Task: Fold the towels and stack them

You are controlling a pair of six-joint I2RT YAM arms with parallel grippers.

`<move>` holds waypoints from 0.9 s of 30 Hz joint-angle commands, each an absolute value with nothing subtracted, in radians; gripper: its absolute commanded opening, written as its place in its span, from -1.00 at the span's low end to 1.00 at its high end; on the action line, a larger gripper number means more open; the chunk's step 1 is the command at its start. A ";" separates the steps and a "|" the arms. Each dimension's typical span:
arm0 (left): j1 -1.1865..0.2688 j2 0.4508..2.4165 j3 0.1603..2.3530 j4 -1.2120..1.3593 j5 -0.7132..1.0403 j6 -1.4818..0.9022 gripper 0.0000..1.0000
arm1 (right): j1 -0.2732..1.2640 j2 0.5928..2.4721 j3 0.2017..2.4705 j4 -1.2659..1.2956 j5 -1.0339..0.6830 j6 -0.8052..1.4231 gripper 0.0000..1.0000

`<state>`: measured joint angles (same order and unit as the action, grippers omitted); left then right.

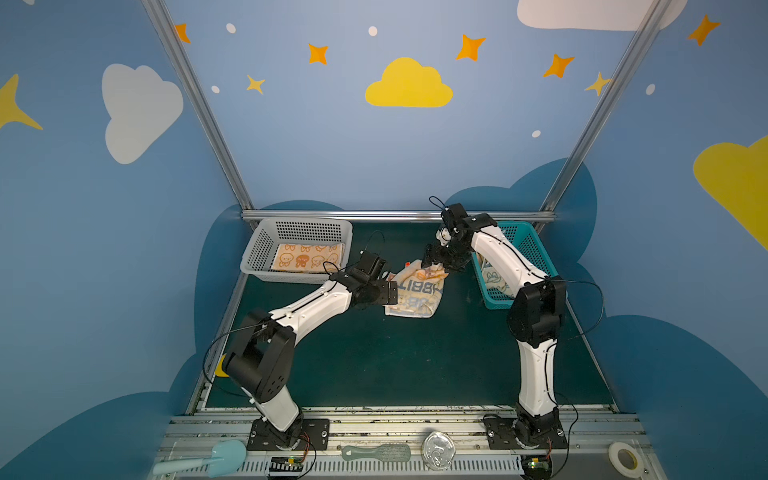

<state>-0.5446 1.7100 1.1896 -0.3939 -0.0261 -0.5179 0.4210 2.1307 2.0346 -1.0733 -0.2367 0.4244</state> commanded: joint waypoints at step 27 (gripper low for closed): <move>-0.462 1.981 1.214 -0.223 0.321 -0.621 0.32 | 0.416 2.060 1.954 -0.994 -0.325 0.422 0.77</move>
<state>-0.4629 1.9472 1.2098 -0.2253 0.3042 -0.6178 0.4206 2.1086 1.9648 -0.9997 -0.3092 0.4225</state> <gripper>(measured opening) 0.670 0.887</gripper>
